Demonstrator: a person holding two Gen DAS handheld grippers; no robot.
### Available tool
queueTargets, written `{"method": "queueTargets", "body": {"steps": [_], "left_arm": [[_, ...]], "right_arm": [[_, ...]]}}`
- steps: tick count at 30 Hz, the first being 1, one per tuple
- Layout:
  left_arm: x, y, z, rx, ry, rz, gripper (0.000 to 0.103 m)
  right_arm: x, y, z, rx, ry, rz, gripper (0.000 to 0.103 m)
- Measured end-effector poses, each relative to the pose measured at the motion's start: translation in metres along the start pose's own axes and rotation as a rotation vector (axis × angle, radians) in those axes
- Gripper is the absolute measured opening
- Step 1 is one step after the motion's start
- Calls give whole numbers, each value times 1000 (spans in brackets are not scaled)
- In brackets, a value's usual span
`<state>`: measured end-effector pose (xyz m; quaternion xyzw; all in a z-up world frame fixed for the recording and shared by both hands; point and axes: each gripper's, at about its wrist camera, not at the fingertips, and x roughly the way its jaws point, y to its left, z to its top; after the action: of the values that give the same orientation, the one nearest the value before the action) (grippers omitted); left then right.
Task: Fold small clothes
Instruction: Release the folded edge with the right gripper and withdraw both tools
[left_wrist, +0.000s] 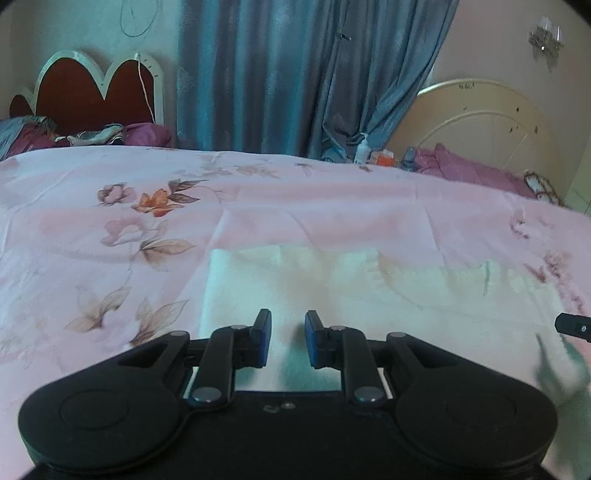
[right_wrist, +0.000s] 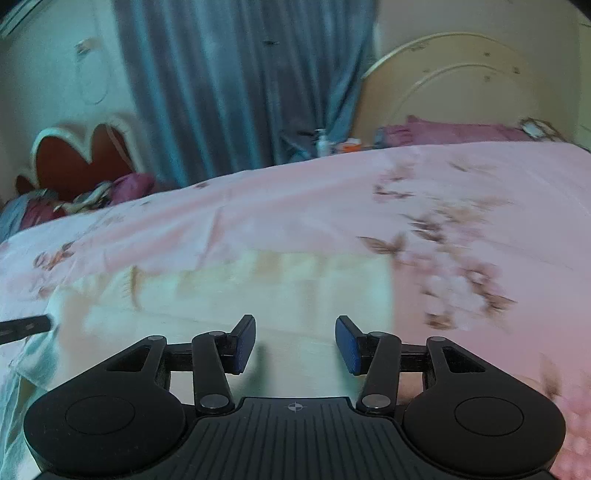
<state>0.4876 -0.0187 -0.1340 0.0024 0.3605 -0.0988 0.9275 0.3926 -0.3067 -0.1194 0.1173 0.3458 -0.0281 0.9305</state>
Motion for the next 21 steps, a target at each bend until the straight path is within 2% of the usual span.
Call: {"method": "queueTargets", "body": {"steps": [3,7,12,15,16,17,19,21], "left_arm": [[18,5,1,-11,6,39,20],[26,20,-3,-34,19,55,22],[18,17,1,-37,24,63,21],[20,12,3,-11,15,75,24],[24,12,3,-10,22,81,25],[26,13,2,-16,23,83,25],[26,13,3,-17,27,89,25],[26,13,5,-16,34,91,26]], "right_arm": [[16,13,-6,-78,29,-1,49],[33,3,-17,-161,38,-92,49],[28,-13,-14,-97,31,-85,49],[30,-10,-17,-138,44,-95,48],[30,-10,-18,-144,45,-101,44],[29,-11,-16,-141,42,-106,34],[29,-14,-14,-128,41,-107,25],[26,-14,-15,-123,43,-103,23]]}}
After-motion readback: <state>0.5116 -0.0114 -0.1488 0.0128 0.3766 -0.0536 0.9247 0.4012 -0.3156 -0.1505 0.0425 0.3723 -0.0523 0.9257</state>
